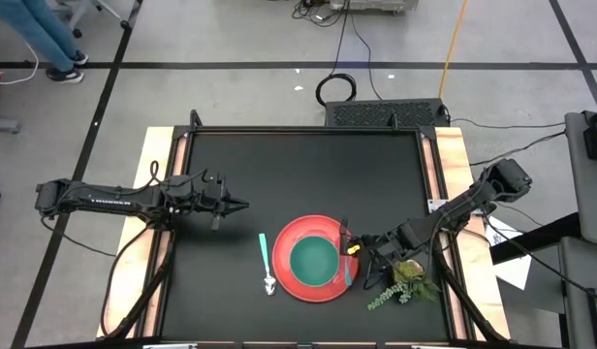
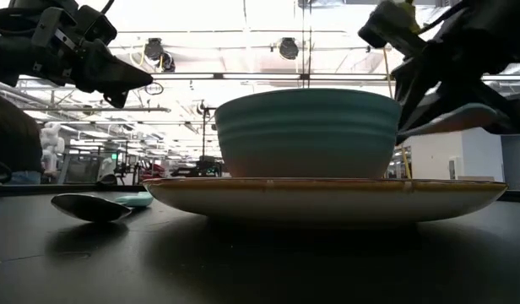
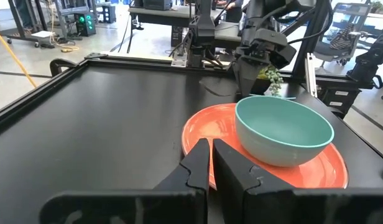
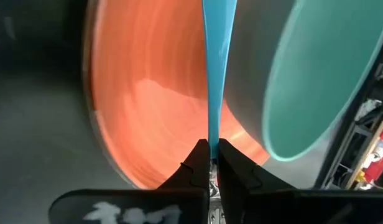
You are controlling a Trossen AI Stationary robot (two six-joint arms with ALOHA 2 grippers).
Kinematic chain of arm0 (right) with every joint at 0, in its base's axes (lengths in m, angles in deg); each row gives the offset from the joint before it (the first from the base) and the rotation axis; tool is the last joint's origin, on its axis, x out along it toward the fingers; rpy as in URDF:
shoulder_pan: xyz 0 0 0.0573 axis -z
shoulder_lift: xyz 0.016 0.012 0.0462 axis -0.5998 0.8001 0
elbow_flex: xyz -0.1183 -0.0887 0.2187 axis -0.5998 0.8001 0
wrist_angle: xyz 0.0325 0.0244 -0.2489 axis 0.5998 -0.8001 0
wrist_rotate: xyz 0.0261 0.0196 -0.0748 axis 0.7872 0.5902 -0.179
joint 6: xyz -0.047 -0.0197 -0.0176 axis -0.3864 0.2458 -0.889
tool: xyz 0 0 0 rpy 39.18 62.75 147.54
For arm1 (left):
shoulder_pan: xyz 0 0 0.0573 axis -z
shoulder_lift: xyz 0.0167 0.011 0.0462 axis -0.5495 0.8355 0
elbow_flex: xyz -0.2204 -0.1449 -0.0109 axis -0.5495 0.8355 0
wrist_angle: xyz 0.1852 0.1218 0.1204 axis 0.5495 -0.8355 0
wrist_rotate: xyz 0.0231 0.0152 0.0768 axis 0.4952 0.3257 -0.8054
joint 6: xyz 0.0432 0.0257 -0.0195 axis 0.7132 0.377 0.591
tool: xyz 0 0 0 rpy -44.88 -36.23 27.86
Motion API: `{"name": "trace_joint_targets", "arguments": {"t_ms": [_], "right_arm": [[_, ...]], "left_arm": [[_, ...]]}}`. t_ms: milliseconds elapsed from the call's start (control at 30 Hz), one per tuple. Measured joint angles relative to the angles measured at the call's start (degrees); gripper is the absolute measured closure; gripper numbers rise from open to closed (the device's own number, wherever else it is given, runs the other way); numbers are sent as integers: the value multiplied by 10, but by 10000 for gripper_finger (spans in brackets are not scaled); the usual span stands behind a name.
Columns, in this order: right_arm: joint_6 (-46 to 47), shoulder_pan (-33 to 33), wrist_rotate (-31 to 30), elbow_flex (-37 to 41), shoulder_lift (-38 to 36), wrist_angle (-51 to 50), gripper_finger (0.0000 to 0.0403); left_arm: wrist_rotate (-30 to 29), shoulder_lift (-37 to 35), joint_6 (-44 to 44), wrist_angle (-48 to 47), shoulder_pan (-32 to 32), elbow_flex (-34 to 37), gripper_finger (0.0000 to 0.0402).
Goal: Set table place
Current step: Put the light blue fork on the orange plate to the right of the green bowl
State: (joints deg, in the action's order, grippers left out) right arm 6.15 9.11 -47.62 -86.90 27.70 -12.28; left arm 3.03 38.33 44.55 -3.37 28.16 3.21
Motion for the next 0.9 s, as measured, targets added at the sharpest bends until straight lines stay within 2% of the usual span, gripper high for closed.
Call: {"name": "trace_joint_targets", "arguments": {"t_ms": [300,900], "right_arm": [[10,16,21,30,0,37,401],[8,30,58,31,18,72,401]], "left_arm": [[0,0,0,0,0,0,376],[1,0,2,-1,0,0,376]]}}
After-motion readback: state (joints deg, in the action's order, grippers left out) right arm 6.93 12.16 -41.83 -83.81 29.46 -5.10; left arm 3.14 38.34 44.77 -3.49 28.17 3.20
